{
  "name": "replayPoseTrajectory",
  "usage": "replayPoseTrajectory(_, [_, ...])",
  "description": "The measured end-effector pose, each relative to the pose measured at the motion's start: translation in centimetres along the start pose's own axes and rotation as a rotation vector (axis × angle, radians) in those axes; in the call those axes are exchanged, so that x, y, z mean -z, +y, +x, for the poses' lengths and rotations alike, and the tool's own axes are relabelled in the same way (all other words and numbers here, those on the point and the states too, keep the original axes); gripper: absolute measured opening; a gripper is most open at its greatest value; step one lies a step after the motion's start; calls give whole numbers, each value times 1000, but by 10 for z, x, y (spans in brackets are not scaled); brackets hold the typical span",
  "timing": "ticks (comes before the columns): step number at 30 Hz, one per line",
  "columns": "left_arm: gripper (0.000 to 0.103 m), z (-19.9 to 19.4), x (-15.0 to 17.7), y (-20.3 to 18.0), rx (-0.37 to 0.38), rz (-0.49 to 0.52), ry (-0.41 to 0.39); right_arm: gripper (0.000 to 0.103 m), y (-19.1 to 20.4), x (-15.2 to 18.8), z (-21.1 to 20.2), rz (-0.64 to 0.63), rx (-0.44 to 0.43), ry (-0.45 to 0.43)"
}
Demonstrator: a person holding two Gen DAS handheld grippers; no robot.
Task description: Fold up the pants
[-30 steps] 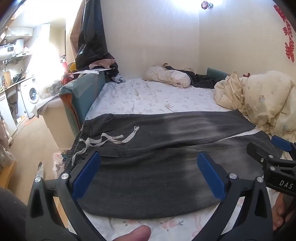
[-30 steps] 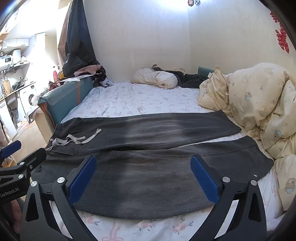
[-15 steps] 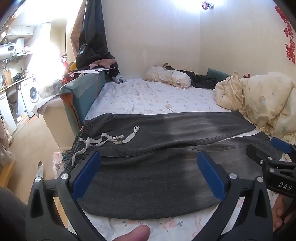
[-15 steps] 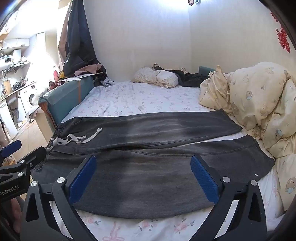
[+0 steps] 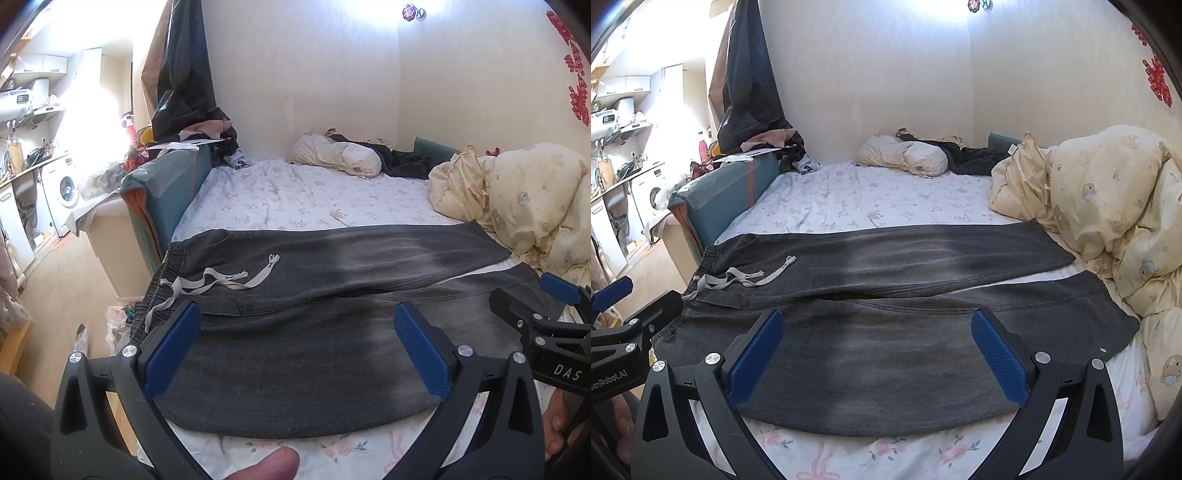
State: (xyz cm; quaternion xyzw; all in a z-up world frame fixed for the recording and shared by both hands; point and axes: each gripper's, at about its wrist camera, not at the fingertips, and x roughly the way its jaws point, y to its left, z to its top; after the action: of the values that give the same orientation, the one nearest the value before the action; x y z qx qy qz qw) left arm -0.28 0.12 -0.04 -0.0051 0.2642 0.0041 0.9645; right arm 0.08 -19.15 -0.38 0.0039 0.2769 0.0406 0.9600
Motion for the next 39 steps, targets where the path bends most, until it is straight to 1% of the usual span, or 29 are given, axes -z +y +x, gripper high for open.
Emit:
replayPoseTrajectory(14, [103, 2, 0, 7, 3, -25, 13, 103, 1, 0, 0, -3, 1, 2])
replayPoseTrajectory(39, [103, 0, 0, 10, 0, -30, 13, 103, 1, 3, 3, -15, 7, 17])
